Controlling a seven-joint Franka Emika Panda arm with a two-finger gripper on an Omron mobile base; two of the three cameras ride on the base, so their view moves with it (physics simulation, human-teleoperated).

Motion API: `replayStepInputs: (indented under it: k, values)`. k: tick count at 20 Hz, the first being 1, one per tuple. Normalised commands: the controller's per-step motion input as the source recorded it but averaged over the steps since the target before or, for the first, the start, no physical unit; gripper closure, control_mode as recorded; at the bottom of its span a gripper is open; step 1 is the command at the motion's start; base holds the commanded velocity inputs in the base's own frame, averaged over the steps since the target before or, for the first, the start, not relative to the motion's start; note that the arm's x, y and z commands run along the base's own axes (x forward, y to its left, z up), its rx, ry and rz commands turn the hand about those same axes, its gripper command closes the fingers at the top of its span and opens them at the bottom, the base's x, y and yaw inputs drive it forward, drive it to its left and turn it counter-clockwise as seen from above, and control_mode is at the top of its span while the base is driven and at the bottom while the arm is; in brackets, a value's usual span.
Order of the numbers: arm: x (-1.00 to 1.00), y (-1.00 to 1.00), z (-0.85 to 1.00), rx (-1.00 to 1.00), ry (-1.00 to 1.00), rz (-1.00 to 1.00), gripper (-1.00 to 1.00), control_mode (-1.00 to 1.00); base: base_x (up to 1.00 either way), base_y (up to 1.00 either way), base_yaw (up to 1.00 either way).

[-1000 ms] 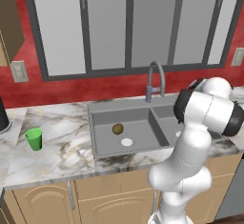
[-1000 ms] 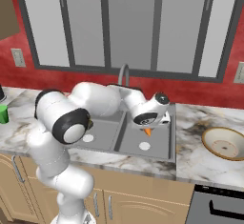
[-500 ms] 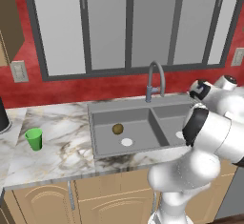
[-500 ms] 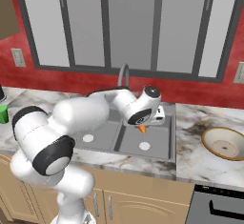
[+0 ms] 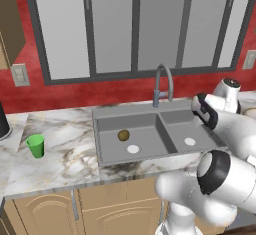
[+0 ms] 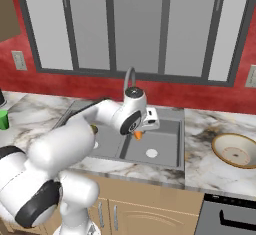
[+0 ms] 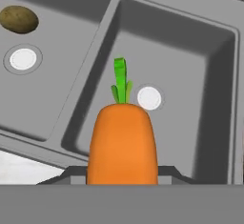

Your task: Remove the potato and carrot from the sink. Then move the bowl and cup from the counter to the sink for washing.

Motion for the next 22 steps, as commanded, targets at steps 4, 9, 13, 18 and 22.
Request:
replayStepInputs:
  k: [4,9,13,18,22]
  values:
    - [-0.33,0.47,0.16,-0.13,0.0,-0.02,1.0,-1.0,0.0,0.0,0.0]
    - [-0.33,0.49,0.18,-0.07,0.0,-0.03,1.0,-1.0,0.0,0.0,0.0]
    - [-0.32,0.51,0.19,-0.01,0.0,-0.04,1.0,-1.0,0.0,0.0,0.0]
    - [-0.25,0.55,0.21,0.0,0.0,-0.05,1.0,-1.0,0.0,0.0,0.0]
    - [-0.17,0.58,0.23,0.0,0.0,-0.02,1.0,-1.0,0.0,0.0,0.0]
